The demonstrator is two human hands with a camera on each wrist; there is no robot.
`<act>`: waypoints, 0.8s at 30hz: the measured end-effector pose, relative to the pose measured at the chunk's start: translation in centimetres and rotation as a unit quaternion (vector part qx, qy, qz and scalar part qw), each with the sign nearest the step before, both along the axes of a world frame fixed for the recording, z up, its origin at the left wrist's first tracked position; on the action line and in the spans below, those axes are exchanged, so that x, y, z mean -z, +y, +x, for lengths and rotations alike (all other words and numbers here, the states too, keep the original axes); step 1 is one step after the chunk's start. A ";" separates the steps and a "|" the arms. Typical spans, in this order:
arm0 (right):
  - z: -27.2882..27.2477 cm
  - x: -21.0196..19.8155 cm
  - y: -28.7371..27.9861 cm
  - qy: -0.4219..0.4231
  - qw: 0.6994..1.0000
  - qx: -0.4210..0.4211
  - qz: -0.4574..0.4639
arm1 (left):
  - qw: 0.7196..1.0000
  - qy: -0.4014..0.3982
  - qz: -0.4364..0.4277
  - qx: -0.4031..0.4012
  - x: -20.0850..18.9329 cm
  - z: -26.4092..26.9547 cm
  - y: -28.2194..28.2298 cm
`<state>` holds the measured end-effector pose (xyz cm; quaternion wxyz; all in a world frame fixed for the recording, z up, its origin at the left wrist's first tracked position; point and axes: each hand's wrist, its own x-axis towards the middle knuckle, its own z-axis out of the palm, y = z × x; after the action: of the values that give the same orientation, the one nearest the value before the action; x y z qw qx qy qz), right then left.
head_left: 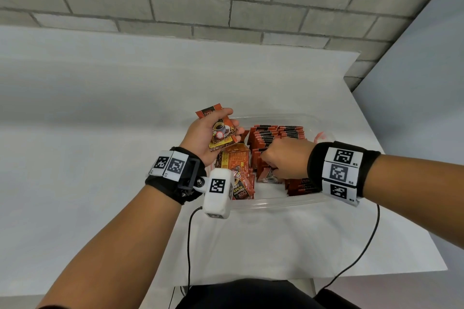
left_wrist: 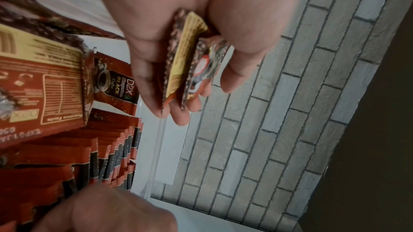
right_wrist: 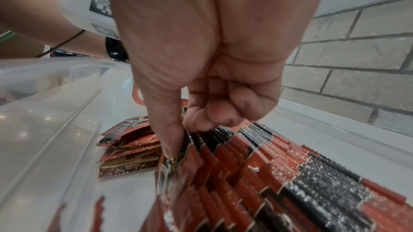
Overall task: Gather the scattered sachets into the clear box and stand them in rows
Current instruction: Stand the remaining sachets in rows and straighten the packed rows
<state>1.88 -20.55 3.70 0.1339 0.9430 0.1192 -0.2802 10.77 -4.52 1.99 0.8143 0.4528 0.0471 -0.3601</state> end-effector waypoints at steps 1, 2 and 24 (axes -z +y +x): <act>0.0 -0.1 0.0 0.001 1.000 0.001 0.003 | 1.000 0.000 -0.002 0.000 0.0 0.0 0.0; -0.1 -0.2 0.0 0.002 1.000 0.003 0.007 | 1.000 0.000 -0.006 0.001 -0.1 -0.1 0.0; -0.3 -3.1 -1.7 -0.146 0.700 0.414 0.564 | 0.986 -0.124 0.031 0.106 -1.1 -1.8 -1.3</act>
<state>1.56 -22.24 6.77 -0.5364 0.8255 -0.1691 -0.0465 8.97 -5.81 3.06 0.7564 0.5215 -0.0916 -0.3840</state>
